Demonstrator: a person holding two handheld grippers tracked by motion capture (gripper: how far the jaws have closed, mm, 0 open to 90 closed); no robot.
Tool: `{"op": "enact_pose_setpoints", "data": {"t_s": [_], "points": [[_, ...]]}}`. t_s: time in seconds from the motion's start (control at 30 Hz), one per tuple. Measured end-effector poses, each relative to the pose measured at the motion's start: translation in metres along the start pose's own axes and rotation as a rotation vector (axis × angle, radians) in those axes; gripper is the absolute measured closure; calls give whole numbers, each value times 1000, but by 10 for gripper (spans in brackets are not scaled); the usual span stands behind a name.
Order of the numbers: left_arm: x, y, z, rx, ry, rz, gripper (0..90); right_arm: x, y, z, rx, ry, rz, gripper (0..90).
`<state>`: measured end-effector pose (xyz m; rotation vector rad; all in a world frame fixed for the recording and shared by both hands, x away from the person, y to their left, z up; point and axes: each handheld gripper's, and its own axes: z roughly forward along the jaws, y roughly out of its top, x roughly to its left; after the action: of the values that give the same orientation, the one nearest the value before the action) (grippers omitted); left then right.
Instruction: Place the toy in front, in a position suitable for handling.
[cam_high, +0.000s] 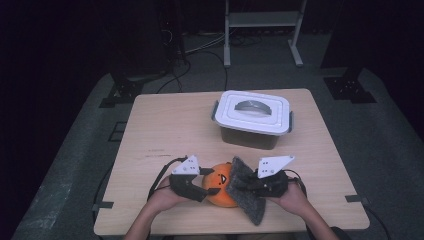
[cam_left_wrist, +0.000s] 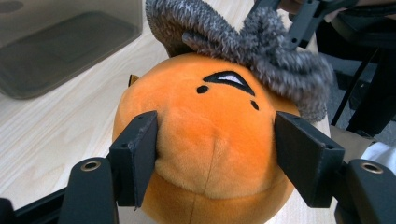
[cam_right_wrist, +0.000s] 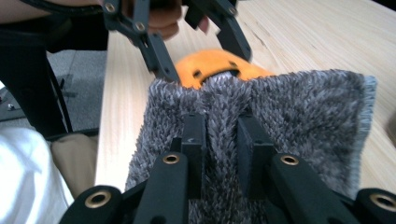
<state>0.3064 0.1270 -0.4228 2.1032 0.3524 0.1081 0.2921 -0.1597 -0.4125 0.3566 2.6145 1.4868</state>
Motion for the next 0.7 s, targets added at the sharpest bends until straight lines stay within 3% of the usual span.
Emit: {"op": "enact_pose_setpoints", "data": {"t_s": [0.17, 0.23, 0.27, 0.33, 0.47, 0.7], "points": [[4, -3, -1, 0, -4, -21, 316, -11, -11, -9, 33, -44, 32, 742], [4, -3, 0, 1, -2, -22, 311, -10, -10, -13, 18, -56, 34, 742], [3, -3, 1, 0, 0, -23, 309, -7, -5, -14, -22, -46, 31, 739], [1, -1, 2, 4, 0, -15, 307, -5, -2, -13, -34, -38, 27, 737], [0, 0, 2, 7, 1, -2, 309, 1, 0, -1, 7, -27, -8, 735], [5, -2, 2, -16, 9, -52, 314, -12, -13, -6, 5, -14, 46, 736]]}}
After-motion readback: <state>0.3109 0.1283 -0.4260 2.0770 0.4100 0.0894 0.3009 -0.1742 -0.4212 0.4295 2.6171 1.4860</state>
